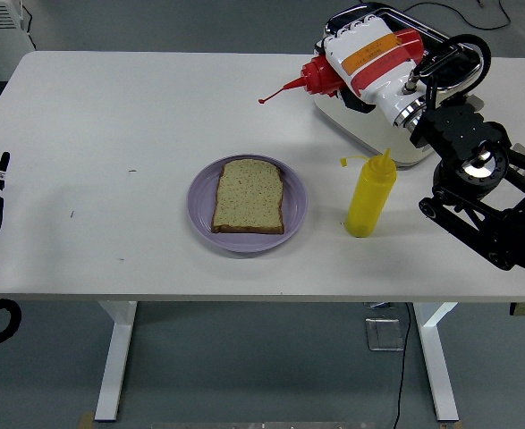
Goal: Pick up the cup,pour liquid into bread,place the cup on the desk
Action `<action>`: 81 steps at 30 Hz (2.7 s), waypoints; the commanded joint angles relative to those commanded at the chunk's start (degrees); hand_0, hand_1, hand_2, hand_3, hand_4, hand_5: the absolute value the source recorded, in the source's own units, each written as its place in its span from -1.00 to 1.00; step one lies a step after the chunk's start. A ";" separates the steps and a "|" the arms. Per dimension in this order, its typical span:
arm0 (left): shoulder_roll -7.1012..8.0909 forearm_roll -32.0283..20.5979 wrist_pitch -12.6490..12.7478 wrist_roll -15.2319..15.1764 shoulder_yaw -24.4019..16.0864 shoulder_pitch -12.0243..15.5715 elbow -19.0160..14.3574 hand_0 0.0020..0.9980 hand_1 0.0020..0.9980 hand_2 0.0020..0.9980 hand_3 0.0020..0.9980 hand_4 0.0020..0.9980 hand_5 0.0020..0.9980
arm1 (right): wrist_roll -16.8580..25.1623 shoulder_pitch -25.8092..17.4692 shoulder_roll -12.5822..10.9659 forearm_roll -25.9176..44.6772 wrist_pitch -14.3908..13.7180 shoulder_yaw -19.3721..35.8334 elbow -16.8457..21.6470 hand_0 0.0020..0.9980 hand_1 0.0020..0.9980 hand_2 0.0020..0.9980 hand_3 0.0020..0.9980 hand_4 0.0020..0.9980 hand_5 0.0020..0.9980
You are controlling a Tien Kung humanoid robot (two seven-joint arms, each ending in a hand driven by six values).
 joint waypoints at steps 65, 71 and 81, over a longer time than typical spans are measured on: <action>-0.03 0.30 0.18 0.15 -0.78 -0.27 0.19 0.60 0.58 0.64 0.45 0.05 1.00 | 3.43 -10.73 -3.35 35.55 -3.27 28.93 14.45 -0.80 -0.77 -0.52 -0.34 -0.33 -0.73; -0.04 0.32 0.21 0.19 -0.55 -0.17 0.21 0.60 0.58 0.64 0.45 0.04 1.00 | 0.95 -15.26 -4.59 49.70 -3.31 37.68 16.12 -0.79 -0.76 -0.53 -0.34 -0.32 -0.75; -0.18 0.41 0.23 0.32 -0.29 -0.11 0.28 0.60 0.58 0.64 0.45 0.04 1.00 | 2.87 -20.02 -6.00 74.28 -4.91 39.62 14.36 -0.78 -0.77 -0.53 -0.34 -0.31 -0.75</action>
